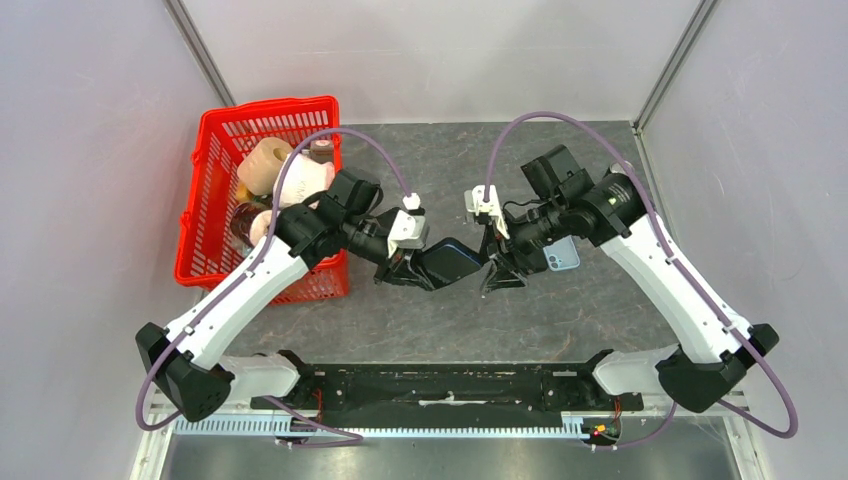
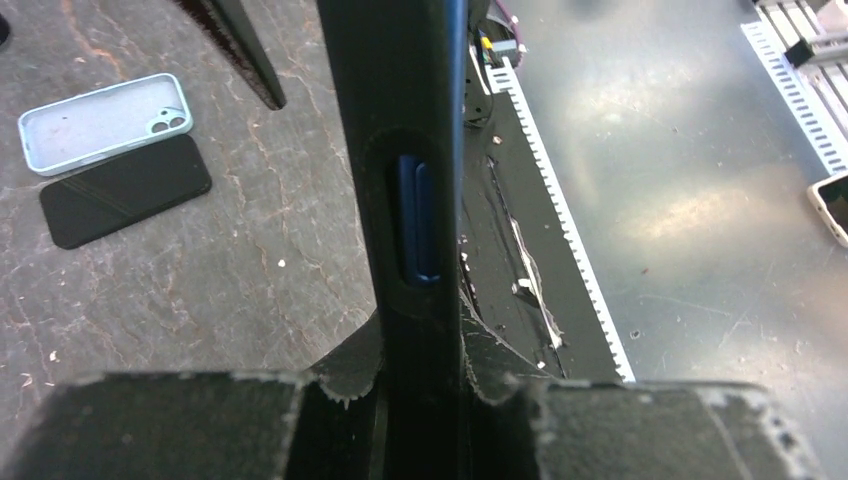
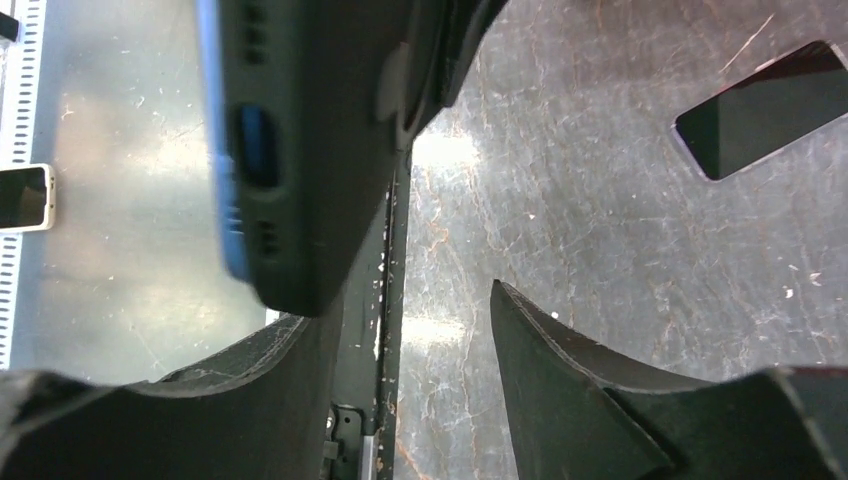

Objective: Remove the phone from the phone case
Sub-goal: Remove the phone case from the phone.

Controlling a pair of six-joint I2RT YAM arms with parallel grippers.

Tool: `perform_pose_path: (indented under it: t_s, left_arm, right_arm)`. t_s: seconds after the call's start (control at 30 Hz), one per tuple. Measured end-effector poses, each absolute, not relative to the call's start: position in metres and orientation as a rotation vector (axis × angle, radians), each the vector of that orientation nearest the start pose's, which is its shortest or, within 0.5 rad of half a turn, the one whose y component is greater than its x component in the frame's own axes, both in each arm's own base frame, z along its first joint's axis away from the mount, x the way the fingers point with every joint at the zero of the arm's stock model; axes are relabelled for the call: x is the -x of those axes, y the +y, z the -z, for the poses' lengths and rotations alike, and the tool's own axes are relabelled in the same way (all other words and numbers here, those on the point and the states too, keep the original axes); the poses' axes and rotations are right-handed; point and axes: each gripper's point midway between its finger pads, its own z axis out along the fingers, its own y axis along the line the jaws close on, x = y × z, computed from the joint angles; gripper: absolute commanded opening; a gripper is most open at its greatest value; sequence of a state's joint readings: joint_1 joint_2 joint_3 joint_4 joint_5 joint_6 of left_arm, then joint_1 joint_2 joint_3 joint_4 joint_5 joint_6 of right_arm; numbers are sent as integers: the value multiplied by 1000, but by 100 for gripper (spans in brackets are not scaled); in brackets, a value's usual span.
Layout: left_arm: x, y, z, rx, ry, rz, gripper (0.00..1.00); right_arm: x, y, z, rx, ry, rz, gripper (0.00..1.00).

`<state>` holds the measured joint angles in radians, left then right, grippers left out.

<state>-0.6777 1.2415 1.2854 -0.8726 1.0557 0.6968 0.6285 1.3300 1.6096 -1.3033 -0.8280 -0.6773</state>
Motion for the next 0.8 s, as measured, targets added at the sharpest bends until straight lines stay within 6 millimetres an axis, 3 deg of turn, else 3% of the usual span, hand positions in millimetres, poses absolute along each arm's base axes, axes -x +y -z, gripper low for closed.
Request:
perform_pose_path:
  t_s: [0.23,0.5,0.67,0.8]
  left_arm:
    - [-145,-286,-284,-1598,1403,1237,2]
    - [-149,-289,-282,-1537,1451,1265,2]
    - [-149,-289,-275,-1526,1476,1279,2]
    - [-148,-289,-274,-1522,1483,1283,2]
  right_arm:
    - [-143,244,-308,1653,1690,-1032,66]
    - [-155,255,-323,1600,1679,-1036,58]
    - [-161,259,-323,1588,1688,-1042,49]
    - [-162,260,-322,1590,1688,-1044,31]
